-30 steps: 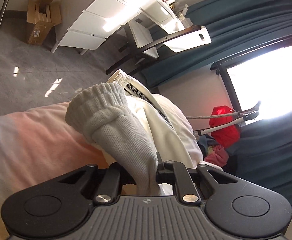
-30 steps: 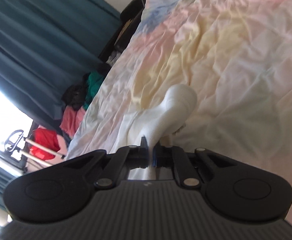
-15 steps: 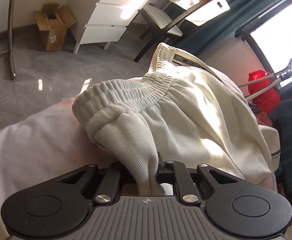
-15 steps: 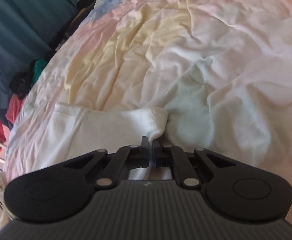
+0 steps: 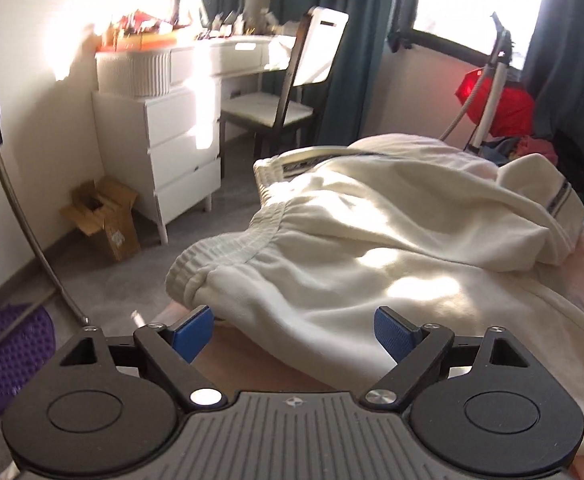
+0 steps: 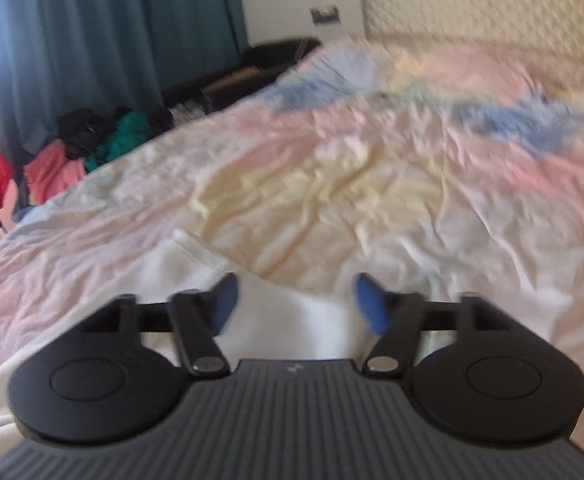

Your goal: Fold clothes

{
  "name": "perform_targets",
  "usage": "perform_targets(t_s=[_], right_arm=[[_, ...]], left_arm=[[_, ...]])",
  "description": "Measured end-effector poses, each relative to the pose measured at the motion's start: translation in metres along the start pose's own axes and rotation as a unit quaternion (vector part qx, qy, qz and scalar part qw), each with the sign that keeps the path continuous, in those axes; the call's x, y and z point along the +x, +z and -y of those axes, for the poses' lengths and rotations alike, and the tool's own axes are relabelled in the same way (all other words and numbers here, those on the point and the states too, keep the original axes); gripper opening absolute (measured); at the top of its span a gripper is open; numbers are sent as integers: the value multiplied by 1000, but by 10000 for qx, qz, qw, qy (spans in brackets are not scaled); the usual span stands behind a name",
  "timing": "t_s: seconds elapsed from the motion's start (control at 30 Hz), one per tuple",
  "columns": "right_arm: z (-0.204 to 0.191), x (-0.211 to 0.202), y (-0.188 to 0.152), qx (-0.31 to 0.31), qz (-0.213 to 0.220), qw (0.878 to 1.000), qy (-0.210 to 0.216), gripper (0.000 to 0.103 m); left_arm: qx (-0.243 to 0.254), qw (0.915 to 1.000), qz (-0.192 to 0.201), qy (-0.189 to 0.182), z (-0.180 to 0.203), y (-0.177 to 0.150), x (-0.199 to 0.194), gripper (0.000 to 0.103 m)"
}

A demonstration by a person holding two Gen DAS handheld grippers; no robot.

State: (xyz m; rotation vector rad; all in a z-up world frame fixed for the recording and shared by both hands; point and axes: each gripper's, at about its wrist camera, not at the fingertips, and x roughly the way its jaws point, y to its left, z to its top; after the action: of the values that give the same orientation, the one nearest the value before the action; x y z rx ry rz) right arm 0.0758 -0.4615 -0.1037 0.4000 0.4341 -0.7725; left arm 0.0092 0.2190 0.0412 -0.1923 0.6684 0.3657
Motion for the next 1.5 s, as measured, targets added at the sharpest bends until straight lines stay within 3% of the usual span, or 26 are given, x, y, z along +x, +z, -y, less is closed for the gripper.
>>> perform_targets(t_s=[0.1,0.2,0.33,0.4,0.5,0.6,0.77,0.9,1.07,1.2,1.5], right_arm=[[-12,-21,6,-119,387,9980,477,73],[-32,-42,11,-215,440,9924,1130,73],[-52,-69,7,-37,83,9766,2150,72],[-59,-82,-1,109,-195,9676,2514,72],[-68,-103,-24,101,-425,9561,2898,72],[-81,-116,-38,-120,-614,9528,2969,72],[-93,-132,-42,-395,-411,9537,2953,72],[-93,-131,-42,-363,-306,9568,2869,72],[-100,-112,-43,-326,-249,9610,2735,72],[-109,-85,-47,-302,-207,9667,2535,72],[-128,-25,-56,-250,-123,9777,2082,73]], left_arm=[[268,9984,441,-212,43,-3,-31,97],[412,9929,911,-644,86,-12,-52,102],[281,9856,1159,-1201,129,-45,-56,102],[224,9836,1265,-1267,139,-70,-55,102],[559,9826,1192,-1314,150,-98,-51,102],[744,9826,1102,-1295,155,-103,-46,102],[853,9834,880,-1339,165,-102,-24,102],[1456,9747,647,-1567,197,-87,7,102],[2438,9552,837,-1456,274,-59,66,102],[2912,9416,868,-1452,350,-29,132,102],[3335,9305,912,-1212,517,36,274,102]])
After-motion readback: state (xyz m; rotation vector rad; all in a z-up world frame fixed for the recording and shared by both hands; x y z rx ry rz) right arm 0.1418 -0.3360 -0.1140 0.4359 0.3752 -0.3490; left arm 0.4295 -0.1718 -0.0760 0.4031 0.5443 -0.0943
